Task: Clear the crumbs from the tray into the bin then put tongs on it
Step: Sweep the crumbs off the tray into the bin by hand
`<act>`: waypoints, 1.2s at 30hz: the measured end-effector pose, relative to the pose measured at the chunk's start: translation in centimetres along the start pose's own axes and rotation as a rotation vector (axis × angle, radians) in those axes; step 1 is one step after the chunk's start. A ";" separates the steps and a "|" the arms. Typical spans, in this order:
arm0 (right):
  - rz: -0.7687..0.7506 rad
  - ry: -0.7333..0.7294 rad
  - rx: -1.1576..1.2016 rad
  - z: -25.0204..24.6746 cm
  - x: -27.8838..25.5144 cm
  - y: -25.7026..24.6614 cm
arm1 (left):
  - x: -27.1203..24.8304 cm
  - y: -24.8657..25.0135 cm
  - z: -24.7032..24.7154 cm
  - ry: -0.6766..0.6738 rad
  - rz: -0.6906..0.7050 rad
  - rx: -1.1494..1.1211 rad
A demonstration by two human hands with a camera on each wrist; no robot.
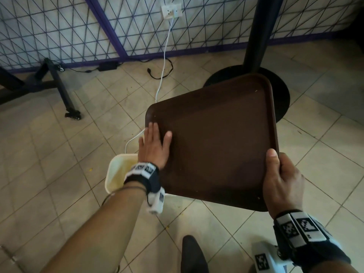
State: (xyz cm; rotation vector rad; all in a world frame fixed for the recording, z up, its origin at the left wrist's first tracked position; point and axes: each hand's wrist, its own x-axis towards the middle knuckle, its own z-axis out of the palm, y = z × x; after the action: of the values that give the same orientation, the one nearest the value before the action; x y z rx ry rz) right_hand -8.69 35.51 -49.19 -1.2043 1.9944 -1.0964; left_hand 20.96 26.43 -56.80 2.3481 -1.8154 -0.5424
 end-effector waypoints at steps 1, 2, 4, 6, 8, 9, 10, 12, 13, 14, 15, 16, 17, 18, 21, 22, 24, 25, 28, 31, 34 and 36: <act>0.001 0.000 0.001 0.0 0.0 0.0 | 1.7 0.7 -0.5 0.004 -0.001 -0.008; 0.002 -0.001 0.002 0.0 0.1 -0.1 | 3.2 1.2 -1.0 0.004 -0.001 -0.012; 0.001 -0.006 0.006 0.0 0.1 -0.1 | 5.2 1.7 -1.5 -0.022 -0.003 -0.012; -0.003 -0.010 0.006 0.1 0.1 -0.1 | 5.7 1.5 -1.2 -0.058 -0.010 -0.021; -0.009 -0.008 0.003 0.1 0.1 0.1 | 4.6 0.5 -0.5 -0.090 -0.020 -0.019; -0.008 -0.004 0.002 0.1 0.1 0.1 | 3.5 -0.1 0.1 -0.106 -0.017 -0.009; -0.005 -0.001 0.001 0.1 0.1 0.1 | 2.0 -0.9 0.7 -0.128 -0.009 0.012; -0.005 -0.001 0.005 0.1 0.0 0.1 | -1.7 -2.8 2.0 -0.185 0.023 0.091; -0.007 -0.002 0.004 0.1 0.0 0.1 | -3.7 -3.8 2.6 -0.220 0.040 0.143; -0.006 -0.001 0.000 0.1 0.0 0.0 | -5.7 -4.7 3.1 -0.257 0.051 0.197; -0.002 0.000 -0.003 0.1 0.0 0.0 | -7.6 -5.6 3.4 -0.291 0.057 0.251; 0.002 0.000 -0.005 0.1 0.0 -0.1 | -9.2 -6.3 3.6 -0.320 0.062 0.296; 0.002 -0.003 -0.007 0.1 -0.1 -0.2 | -10.5 -6.9 3.6 -0.340 0.063 0.327; -0.001 -0.005 -0.010 0.2 -0.2 -0.3 | -11.4 -7.2 3.5 -0.349 0.058 0.339; 0.005 -0.014 -0.009 0.1 -0.4 -0.7 | -12.9 -6.3 3.1 -0.301 0.026 0.233; 0.010 -0.016 -0.007 0.1 -0.4 -0.7 | -13.2 -5.4 3.0 -0.283 0.038 0.178; 0.021 -0.013 -0.007 0.0 -0.3 -0.7 | -14.2 -3.6 3.3 -0.286 0.117 0.122; 0.027 -0.009 -0.005 -0.1 -0.3 -0.7 | -14.9 -2.8 3.5 -0.304 0.159 0.116; 0.038 -0.007 0.009 -0.2 -0.3 -0.8 | -16.2 -3.1 4.5 -0.337 0.181 0.145; 0.027 -0.011 0.012 -0.2 -0.2 -0.8 | -15.1 -5.6 4.7 -0.351 0.133 0.232; 0.006 -0.010 -0.001 -0.1 -0.1 -0.9 | -12.7 -7.9 3.7 -0.356 0.134 0.359; 0.002 -0.004 -0.004 0.0 -0.1 -0.8 | -11.2 -9.4 2.8 -0.363 0.164 0.443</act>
State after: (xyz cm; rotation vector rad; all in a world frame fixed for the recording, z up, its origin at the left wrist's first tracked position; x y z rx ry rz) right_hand -8.28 35.37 -48.47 -1.2055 1.9954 -1.0894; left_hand 26.17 39.99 -60.06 2.4494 -2.4905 -0.6321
